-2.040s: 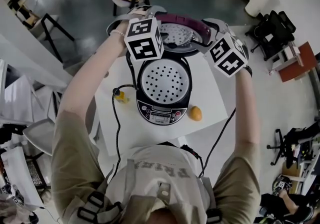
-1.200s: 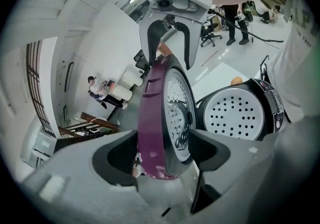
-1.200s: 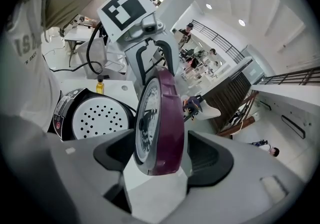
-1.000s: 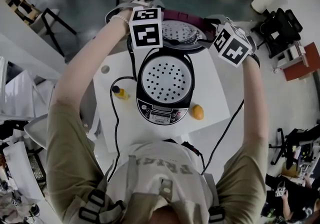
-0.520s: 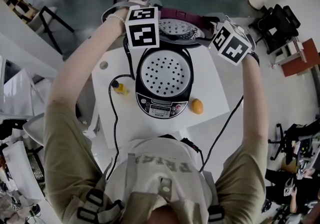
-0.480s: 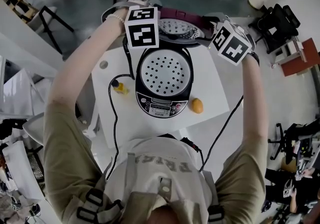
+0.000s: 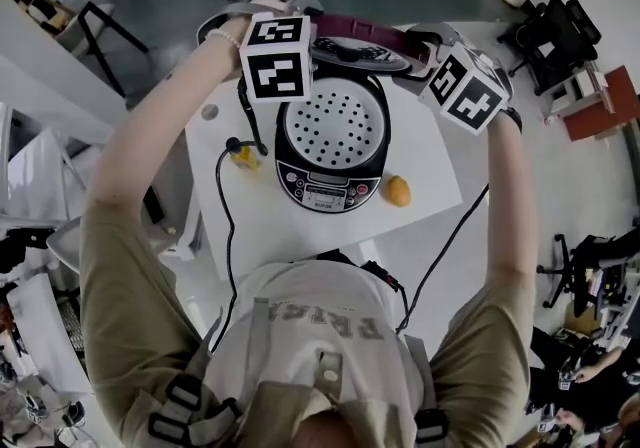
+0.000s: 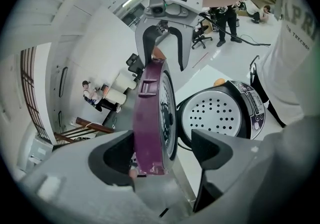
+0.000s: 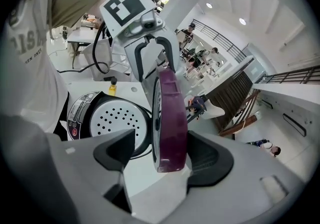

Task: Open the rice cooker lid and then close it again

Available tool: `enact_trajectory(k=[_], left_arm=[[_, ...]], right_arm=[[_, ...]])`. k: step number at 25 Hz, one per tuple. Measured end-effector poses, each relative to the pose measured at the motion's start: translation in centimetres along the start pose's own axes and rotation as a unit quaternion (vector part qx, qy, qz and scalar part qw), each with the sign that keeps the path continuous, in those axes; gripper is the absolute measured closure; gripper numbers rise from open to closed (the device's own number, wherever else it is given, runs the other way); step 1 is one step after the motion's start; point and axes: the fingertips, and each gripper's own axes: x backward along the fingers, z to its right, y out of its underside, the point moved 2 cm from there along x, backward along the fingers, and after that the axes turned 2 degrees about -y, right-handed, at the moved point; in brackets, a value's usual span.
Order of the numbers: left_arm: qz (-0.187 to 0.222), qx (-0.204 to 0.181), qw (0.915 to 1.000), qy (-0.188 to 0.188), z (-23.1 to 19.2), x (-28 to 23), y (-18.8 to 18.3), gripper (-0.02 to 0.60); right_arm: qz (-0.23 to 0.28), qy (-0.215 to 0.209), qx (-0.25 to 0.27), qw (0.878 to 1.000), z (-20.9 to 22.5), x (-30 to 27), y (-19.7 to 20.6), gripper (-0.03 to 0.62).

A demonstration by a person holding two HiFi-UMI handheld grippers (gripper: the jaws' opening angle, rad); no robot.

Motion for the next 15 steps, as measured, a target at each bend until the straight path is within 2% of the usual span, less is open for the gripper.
enact_trajectory(k=[10, 15], left_arm=[[0.013, -0.006, 0.9999, 0.005, 4.0, 1.5, -0.3, 0.209], [0.016, -0.009, 0.9998, 0.000, 5.8, 1.8, -0.3, 0.209]], right_arm=[[-0.030, 0.011, 0.027, 0.999, -4.2, 0.3, 0.4, 0.270], [-0.029, 0.006, 0.014, 0.999, -6.1, 0.3, 0.5, 0.270]])
